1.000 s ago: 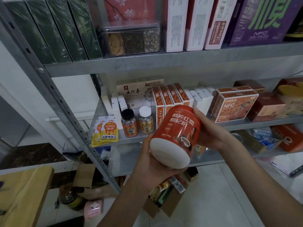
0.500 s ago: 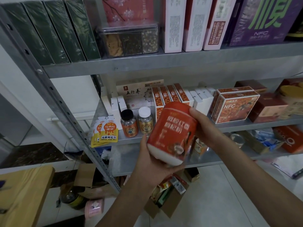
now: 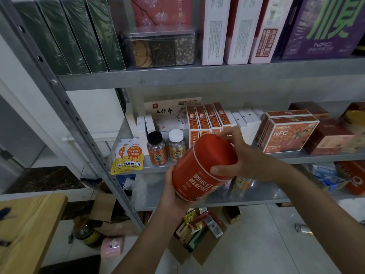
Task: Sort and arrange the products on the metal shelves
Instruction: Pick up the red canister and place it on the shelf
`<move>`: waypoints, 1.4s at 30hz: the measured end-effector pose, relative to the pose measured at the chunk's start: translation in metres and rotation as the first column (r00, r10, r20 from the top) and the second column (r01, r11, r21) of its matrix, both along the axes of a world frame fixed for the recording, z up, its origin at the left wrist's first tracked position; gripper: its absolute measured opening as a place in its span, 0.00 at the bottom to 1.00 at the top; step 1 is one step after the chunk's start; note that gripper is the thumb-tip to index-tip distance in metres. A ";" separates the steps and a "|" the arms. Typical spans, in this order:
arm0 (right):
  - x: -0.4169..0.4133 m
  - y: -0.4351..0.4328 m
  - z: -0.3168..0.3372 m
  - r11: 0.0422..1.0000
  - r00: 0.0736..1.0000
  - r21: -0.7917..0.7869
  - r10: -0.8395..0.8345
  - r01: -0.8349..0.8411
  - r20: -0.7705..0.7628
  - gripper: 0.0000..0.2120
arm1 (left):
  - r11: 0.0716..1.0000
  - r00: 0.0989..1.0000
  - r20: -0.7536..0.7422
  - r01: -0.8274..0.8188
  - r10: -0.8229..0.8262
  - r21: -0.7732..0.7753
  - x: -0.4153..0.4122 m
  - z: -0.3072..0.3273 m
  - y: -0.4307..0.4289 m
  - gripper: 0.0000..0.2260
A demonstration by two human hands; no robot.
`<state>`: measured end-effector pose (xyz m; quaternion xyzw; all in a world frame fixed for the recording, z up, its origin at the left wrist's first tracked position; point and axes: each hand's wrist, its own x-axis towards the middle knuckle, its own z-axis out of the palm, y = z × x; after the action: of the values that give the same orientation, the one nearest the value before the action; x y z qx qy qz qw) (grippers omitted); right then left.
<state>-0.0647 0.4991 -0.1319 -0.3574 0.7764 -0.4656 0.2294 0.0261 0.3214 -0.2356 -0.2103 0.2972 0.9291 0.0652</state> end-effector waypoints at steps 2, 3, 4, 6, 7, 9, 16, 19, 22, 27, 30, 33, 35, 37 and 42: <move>0.005 -0.003 -0.003 0.998 0.997 0.045 -0.046 0.049 -0.064 0.36 | 0.999 1.000 -0.001 0.017 -0.018 -0.038 -0.004 -0.002 -0.001 0.25; 0.007 -0.003 -0.005 0.995 0.994 0.068 -0.069 0.075 -0.086 0.36 | 0.998 1.000 0.000 0.023 -0.023 -0.060 -0.005 -0.003 -0.001 0.25; 0.009 -0.003 -0.008 0.990 0.990 0.102 -0.084 0.096 -0.116 0.38 | 0.996 1.000 0.003 0.023 -0.022 -0.082 -0.007 -0.004 -0.001 0.26; 0.013 -0.004 -0.019 0.974 0.961 0.185 -0.075 0.128 -0.267 0.47 | 0.992 1.000 0.006 0.008 -0.007 -0.122 -0.009 -0.007 -0.003 0.26; 0.015 -0.005 -0.024 0.966 0.932 0.215 -0.058 0.143 -0.359 0.52 | 0.990 1.000 0.005 -0.007 0.008 -0.140 -0.010 -0.008 -0.004 0.26; 0.023 -0.007 -0.029 0.968 0.886 0.171 -0.088 0.184 -0.455 0.55 | 0.983 0.999 0.012 -0.028 0.030 -0.182 -0.011 -0.006 -0.006 0.24; 0.036 -0.022 -0.051 0.940 0.751 -0.253 -0.335 0.228 -0.569 0.53 | 0.803 0.991 -0.089 -0.135 0.103 -0.581 -0.024 0.017 -0.039 0.25; 0.027 -0.041 -0.057 0.886 0.634 -0.378 -0.458 0.268 -0.623 0.53 | 0.500 0.967 -0.122 -0.222 0.225 -0.837 -0.044 0.029 -0.068 0.23; 0.008 -0.063 -0.064 0.809 0.494 -0.531 -0.580 0.254 -0.648 0.46 | 0.200 0.940 -0.222 -0.277 0.258 -0.940 -0.067 0.027 -0.106 0.13; -0.034 -0.100 -0.065 0.760 0.395 -0.593 -0.647 0.265 -0.653 0.46 | -0.231 0.927 -0.326 -0.281 0.186 -0.932 -0.108 0.017 -0.155 0.16; -0.058 -0.124 -0.060 0.808 0.361 -0.528 -0.590 0.263 -0.722 0.45 | -0.462 0.977 -0.208 -0.160 0.055 -0.872 -0.132 0.012 -0.173 0.25; -0.077 -0.147 -0.059 0.847 0.399 -0.442 -0.530 0.297 -0.748 0.50 | -0.604 0.996 0.052 -0.002 -0.072 -0.797 -0.152 0.002 -0.186 0.29; -0.091 -0.161 -0.058 0.874 0.472 -0.367 -0.482 0.318 -0.739 0.52 | -0.685 0.984 0.142 0.032 -0.105 -0.728 -0.159 -0.003 -0.189 0.27; -0.108 -0.172 -0.054 0.901 0.551 -0.285 -0.427 0.327 -0.717 0.53 | -0.708 0.974 0.171 0.014 -0.151 -0.707 -0.162 -0.005 -0.190 0.26; -0.158 -0.197 -0.030 0.901 0.671 -0.203 -0.423 0.384 -0.608 0.51 | -0.659 0.977 0.162 0.032 -0.137 -0.752 -0.161 0.000 -0.189 0.26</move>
<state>-0.2230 0.3017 -0.1616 -0.3197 0.8530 -0.3771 -0.1673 -0.1346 0.1326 -0.2358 -0.0881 0.9867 0.1132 -0.0769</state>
